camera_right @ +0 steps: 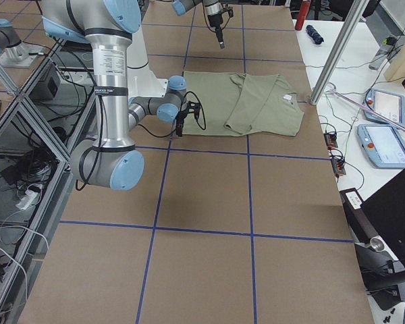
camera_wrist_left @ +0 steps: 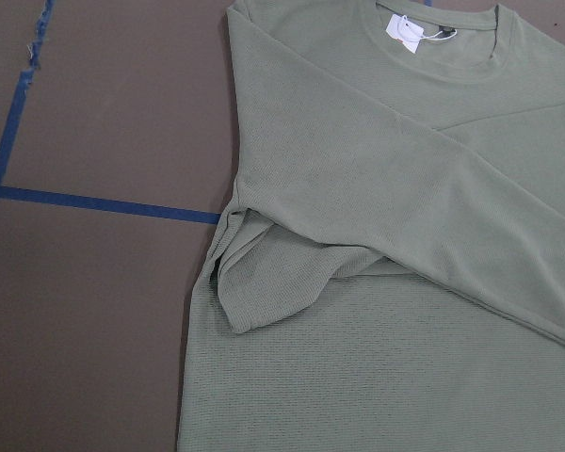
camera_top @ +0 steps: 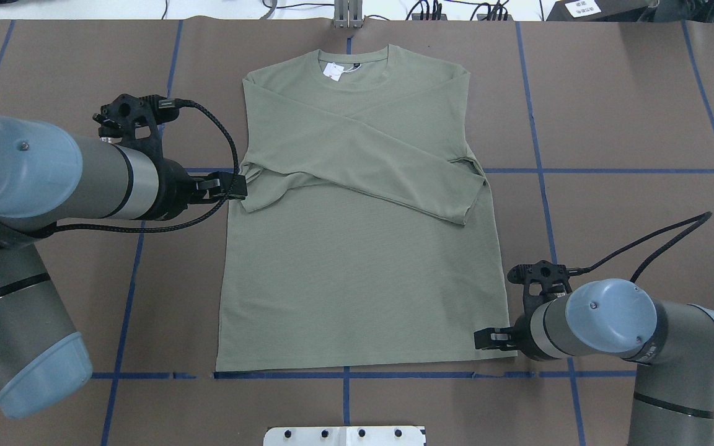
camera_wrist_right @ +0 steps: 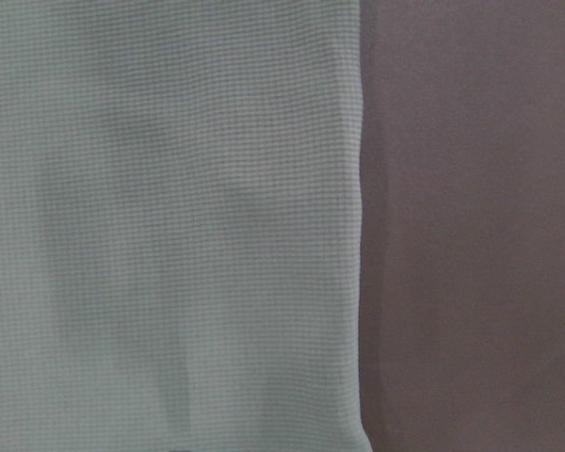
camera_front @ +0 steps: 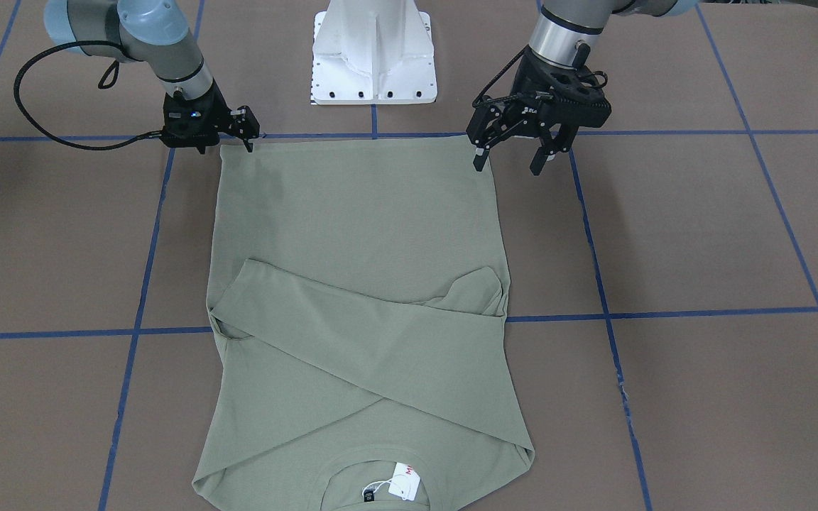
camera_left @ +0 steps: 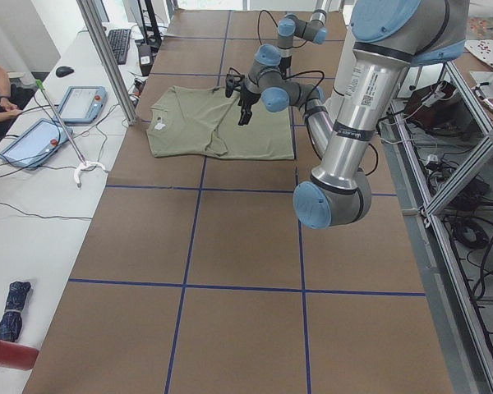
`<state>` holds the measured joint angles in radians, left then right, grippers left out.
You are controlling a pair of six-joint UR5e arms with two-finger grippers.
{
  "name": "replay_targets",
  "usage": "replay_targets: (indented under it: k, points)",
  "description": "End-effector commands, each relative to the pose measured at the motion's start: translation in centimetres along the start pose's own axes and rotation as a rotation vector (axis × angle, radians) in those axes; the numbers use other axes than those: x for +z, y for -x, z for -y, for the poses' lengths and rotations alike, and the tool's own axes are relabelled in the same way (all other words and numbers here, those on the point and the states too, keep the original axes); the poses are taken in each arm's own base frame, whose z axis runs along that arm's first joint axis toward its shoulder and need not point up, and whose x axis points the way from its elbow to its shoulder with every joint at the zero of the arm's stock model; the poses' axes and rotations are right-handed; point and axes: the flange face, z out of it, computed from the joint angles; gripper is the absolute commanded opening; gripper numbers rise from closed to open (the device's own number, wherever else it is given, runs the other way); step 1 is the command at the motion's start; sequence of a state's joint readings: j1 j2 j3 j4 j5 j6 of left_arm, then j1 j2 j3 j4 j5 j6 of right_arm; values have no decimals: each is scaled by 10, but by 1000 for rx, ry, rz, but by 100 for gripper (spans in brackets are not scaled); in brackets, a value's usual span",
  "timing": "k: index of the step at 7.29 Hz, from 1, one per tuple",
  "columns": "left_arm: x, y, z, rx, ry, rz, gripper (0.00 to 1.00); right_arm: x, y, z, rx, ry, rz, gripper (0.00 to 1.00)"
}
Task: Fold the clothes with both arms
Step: 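Move both grippers down to the hem corners nearest the robot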
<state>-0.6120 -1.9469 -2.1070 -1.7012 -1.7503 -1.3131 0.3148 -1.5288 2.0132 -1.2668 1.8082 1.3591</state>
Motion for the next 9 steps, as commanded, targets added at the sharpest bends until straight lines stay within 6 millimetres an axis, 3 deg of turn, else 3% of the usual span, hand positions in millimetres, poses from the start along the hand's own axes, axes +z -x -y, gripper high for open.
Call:
replay_targets:
  k: [1, 3, 6, 9]
  points:
    - [0, 1, 1, -1, -1, 3, 100, 9, 2, 2, 1, 5, -10, 95]
    - [-1, 4, 0, -2, 0, 4, 100, 7, 1, 2, 3, 10, -7, 86]
    - [-1, 5, 0, -1, -2, 4, 100, 9, -5, 1, 6, 14, -16, 47]
    - [-1, 5, 0, -1, -2, 4, 100, 8, -5, 0, 6, 16, -16, 46]
